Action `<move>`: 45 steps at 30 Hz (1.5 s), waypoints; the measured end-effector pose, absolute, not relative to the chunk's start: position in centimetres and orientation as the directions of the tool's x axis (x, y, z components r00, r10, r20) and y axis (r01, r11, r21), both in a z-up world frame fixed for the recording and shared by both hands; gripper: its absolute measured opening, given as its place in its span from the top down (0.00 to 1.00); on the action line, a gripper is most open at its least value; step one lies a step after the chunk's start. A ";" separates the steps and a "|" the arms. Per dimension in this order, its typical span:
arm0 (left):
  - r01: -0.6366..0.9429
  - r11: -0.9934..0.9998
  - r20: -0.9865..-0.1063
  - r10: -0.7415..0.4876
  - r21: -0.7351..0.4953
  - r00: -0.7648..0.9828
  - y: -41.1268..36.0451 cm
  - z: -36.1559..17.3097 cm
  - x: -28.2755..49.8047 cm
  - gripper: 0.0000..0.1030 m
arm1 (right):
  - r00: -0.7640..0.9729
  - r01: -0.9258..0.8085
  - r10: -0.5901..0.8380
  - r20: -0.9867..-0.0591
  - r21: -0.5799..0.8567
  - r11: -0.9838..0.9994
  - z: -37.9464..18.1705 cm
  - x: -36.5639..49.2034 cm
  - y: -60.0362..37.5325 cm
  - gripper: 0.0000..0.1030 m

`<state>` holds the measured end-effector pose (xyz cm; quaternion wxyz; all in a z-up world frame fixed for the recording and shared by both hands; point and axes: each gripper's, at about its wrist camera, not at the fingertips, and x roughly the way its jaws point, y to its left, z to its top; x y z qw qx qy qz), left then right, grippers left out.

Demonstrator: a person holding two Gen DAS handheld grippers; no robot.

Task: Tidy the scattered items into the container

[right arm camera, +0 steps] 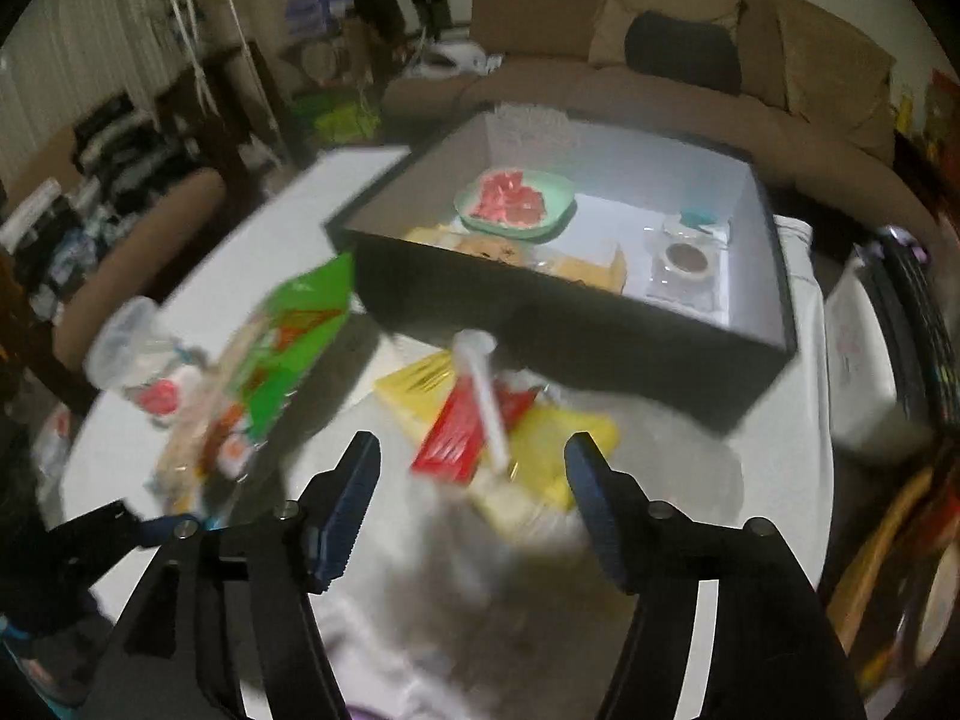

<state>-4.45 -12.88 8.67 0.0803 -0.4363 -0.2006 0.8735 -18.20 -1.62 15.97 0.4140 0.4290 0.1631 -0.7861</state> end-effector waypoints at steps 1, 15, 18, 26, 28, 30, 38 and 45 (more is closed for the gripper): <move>0.043 -0.899 -0.728 0.324 -0.435 -0.604 -13.3 8.7 -4.7 0.18 | -0.283 0.794 -0.490 -0.824 0.085 -0.602 15.5 -18.9 -2.4 0.35; 0.081 -0.870 -0.730 0.354 -0.487 -0.585 -15.1 8.4 -5.9 0.18 | -0.185 0.820 -0.359 -0.915 0.058 -0.569 10.9 -21.9 -7.9 0.84; 0.082 -0.868 -0.730 0.357 -0.490 -0.583 -15.2 8.3 -5.8 0.18 | -0.172 0.807 -0.437 -0.883 0.128 -0.576 12.2 -21.7 -6.3 0.87; 0.083 -0.851 -0.717 0.380 -0.518 -0.585 -15.1 8.3 -6.1 0.18 | -0.150 0.733 -0.598 -0.787 0.317 -0.601 17.7 -21.8 1.9 0.88; 0.075 -0.856 -0.720 0.379 -0.511 -0.581 -14.8 8.3 -6.2 0.18 | -0.164 0.719 -0.595 -0.787 0.317 -0.618 18.7 -22.2 3.3 0.88; 0.073 -0.860 -0.722 0.375 -0.505 -0.581 -14.6 8.3 -6.4 0.18 | -0.181 0.720 -0.557 -0.811 0.277 -0.637 19.2 -22.6 3.5 0.84; 0.087 -0.860 -0.726 0.365 -0.503 -0.582 -14.4 8.3 -6.4 0.18 | -0.157 0.810 -0.510 -0.845 0.185 -0.556 16.7 -21.4 -4.0 0.40; 0.092 -0.854 -0.728 0.374 -0.512 -0.575 -14.6 8.0 -6.9 0.18 | -0.164 0.854 -0.401 -0.901 0.073 -0.515 11.8 -20.9 -11.1 0.43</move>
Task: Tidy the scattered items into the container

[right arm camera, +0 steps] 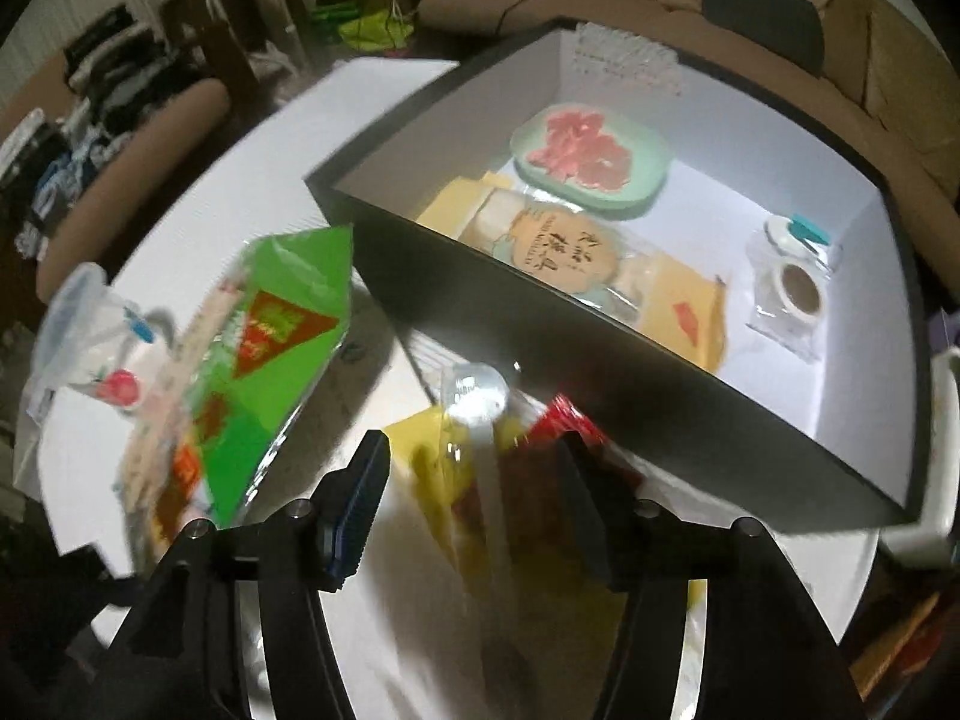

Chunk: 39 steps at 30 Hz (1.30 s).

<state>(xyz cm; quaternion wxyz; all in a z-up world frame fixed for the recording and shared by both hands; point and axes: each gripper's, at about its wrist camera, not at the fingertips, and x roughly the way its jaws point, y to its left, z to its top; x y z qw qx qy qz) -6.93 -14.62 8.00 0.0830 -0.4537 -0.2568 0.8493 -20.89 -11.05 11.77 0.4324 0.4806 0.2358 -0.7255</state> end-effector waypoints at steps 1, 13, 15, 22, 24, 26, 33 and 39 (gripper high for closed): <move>0.091 -0.853 -0.727 0.377 -0.514 -0.574 -14.7 8.0 -7.0 0.18 | -0.162 0.852 -0.396 -0.904 0.074 -0.518 11.3 -21.1 -11.5 0.44; 0.098 -0.844 -0.729 0.390 -0.527 -0.563 -14.9 7.7 -7.2 0.18 | -0.140 0.817 -0.501 -0.854 0.186 -0.546 12.1 -21.7 -9.2 0.90; 0.101 -0.845 -0.732 0.388 -0.525 -0.561 -15.0 7.6 -7.0 0.18 | -0.139 0.817 -0.524 -0.840 0.201 -0.540 13.4 -21.5 -8.2 0.90; 0.099 -0.850 -0.734 0.381 -0.517 -0.562 -15.4 7.5 -6.7 0.18 | -0.110 0.814 -0.599 -0.793 0.273 -0.512 17.0 -19.7 -3.8 0.90; 0.117 -0.844 -0.727 0.371 -0.524 -0.577 -16.3 7.6 -6.4 0.18 | -0.091 0.820 -0.611 -0.786 0.289 -0.494 17.3 -18.7 -2.9 0.90; 0.144 -0.828 -0.718 0.367 -0.542 -0.592 -17.5 7.7 -6.1 0.18 | -0.078 0.834 -0.613 -0.786 0.285 -0.472 17.5 -17.4 -2.4 0.90; 0.145 -0.815 -0.708 0.382 -0.561 -0.594 -17.8 7.6 -6.2 0.18 | -0.046 0.846 -0.608 -0.793 0.293 -0.446 17.8 -15.2 -1.2 0.90; 0.068 -0.870 -0.735 0.368 -0.488 -0.569 -15.7 8.3 -6.3 0.18 | 0.009 0.833 -0.590 -0.807 0.333 -0.443 15.6 -12.7 -0.1 0.90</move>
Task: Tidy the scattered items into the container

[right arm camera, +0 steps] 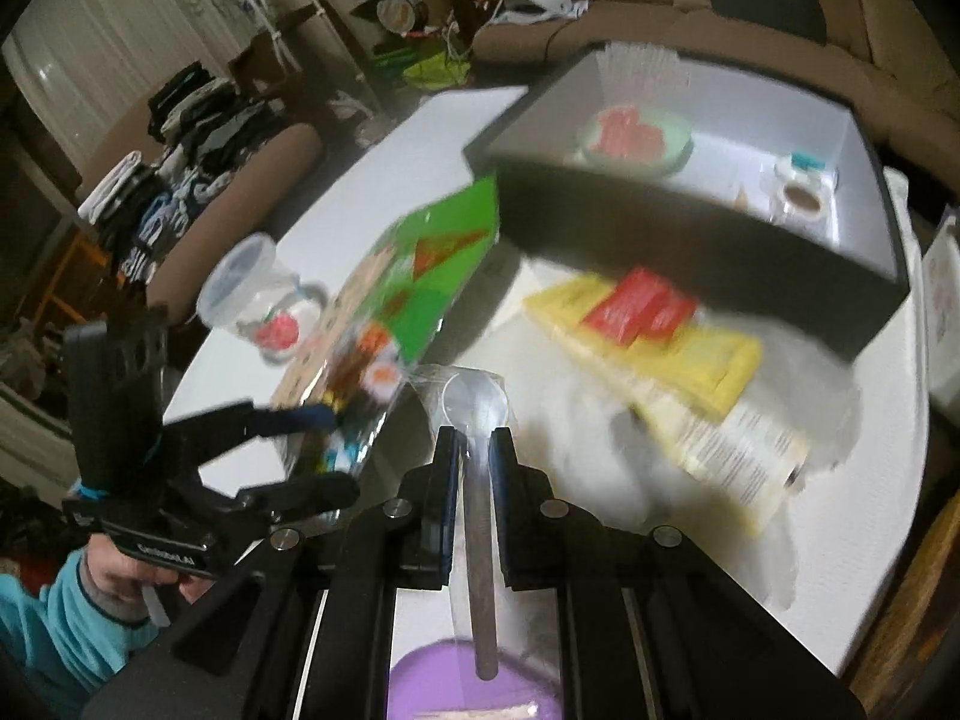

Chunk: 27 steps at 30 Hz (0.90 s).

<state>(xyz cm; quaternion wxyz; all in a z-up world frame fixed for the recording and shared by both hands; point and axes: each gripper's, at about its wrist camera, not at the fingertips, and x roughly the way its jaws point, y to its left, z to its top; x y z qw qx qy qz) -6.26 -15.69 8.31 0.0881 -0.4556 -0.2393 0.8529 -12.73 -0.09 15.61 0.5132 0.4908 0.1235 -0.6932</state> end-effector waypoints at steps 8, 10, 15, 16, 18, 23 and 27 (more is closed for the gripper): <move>0.152 -0.831 -0.697 0.333 -0.536 -0.635 -19.3 9.2 -4.3 0.18 | 0.150 0.777 -0.595 -0.790 0.466 -0.423 10.1 -8.9 -0.1 0.90; 0.171 -0.826 -0.698 0.322 -0.538 -0.640 -20.1 9.2 -4.2 0.18 | 0.174 0.778 -0.581 -0.795 0.473 -0.414 9.1 -7.8 -0.6 0.89; 0.153 -0.838 -0.712 0.332 -0.523 -0.619 -19.2 8.8 -4.7 0.18 | 0.135 0.788 -0.574 -0.808 0.439 -0.432 9.6 -8.0 -0.8 0.69; 0.145 -0.843 -0.716 0.334 -0.518 -0.614 -18.8 8.7 -4.8 0.18 | 0.113 0.788 -0.588 -0.801 0.433 -0.438 10.5 -8.7 -0.6 0.64; 0.135 -0.852 -0.724 0.334 -0.506 -0.603 -17.9 8.5 -5.3 0.18 | 0.051 0.794 -0.604 -0.795 0.399 -0.458 12.3 -10.2 -0.1 0.60; 0.128 -0.855 -0.739 0.349 -0.503 -0.576 -16.6 7.8 -6.0 0.18 | -0.156 0.817 -0.533 -0.832 0.194 -0.542 15.4 -14.8 -1.5 0.55; 0.112 -0.864 -0.745 0.349 -0.491 -0.569 -15.7 7.8 -6.5 0.18 | -0.199 0.780 -0.465 -0.863 0.148 -0.608 14.9 -19.5 -4.8 0.48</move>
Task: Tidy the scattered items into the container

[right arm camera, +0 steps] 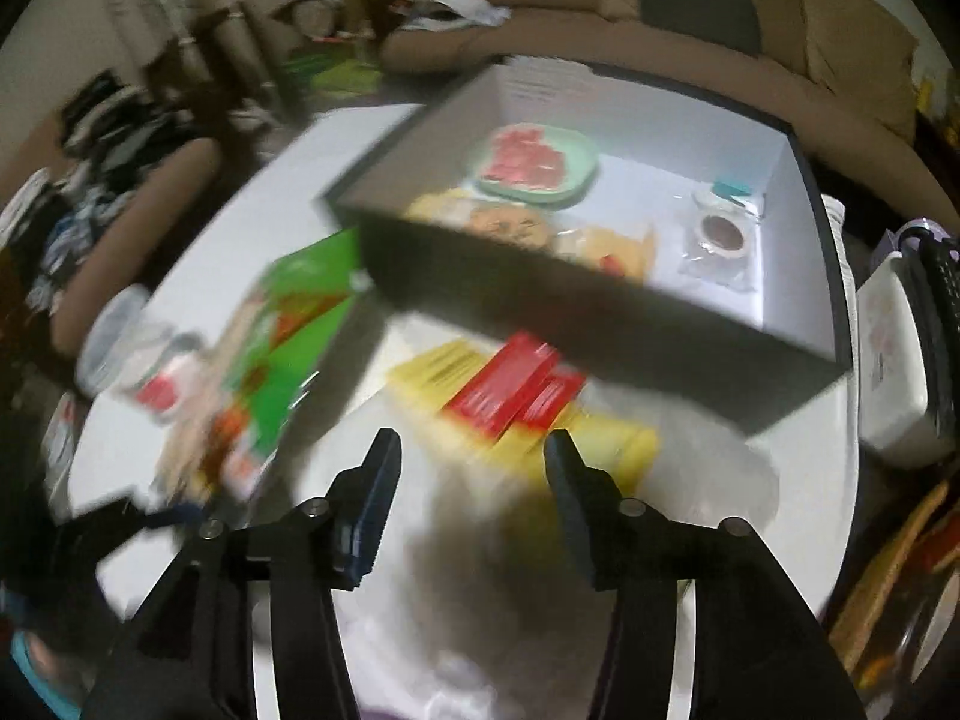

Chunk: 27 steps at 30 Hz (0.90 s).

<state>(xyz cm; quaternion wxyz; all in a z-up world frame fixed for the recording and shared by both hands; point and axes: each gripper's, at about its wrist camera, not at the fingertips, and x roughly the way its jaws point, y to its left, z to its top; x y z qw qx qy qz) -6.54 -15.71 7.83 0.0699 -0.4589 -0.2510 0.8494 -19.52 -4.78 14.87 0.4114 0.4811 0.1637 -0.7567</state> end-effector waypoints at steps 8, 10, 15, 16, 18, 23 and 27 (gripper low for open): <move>0.102 -0.863 -0.745 0.361 -0.495 -0.561 -15.5 7.7 -7.0 0.18 | -0.226 0.697 -0.331 -0.916 0.085 -0.712 10.1 -24.4 -8.3 0.42; 0.105 -0.862 -0.746 0.362 -0.496 -0.559 -15.5 7.6 -7.0 0.18 | -0.232 0.692 -0.294 -0.927 0.055 -0.719 8.9 -24.2 -9.1 0.38; 0.100 -0.863 -0.748 0.364 -0.494 -0.555 -15.3 7.7 -6.9 0.18 | -0.229 0.670 -0.296 -0.927 0.071 -0.739 7.8 -24.2 -9.0 0.39; 0.099 -0.864 -0.749 0.364 -0.494 -0.554 -15.3 7.7 -6.9 0.18 | -0.219 0.680 -0.309 -0.925 0.082 -0.728 7.7 -24.0 -8.9 0.47; 0.100 -0.864 -0.750 0.364 -0.493 -0.552 -15.3 7.6 -6.9 0.18 | -0.206 0.703 -0.318 -0.925 0.086 -0.706 7.8 -23.5 -8.9 0.70; 0.102 -0.861 -0.748 0.368 -0.498 -0.552 -15.1 7.6 -7.1 0.18 | -0.164 0.718 -0.397 -0.903 0.167 -0.675 9.2 -22.8 -7.5 0.85; 0.093 -0.862 -0.747 0.372 -0.498 -0.551 -14.5 7.7 -7.3 0.18 | -0.107 0.731 -0.477 -0.872 0.256 -0.632 11.2 -21.1 -5.0 0.88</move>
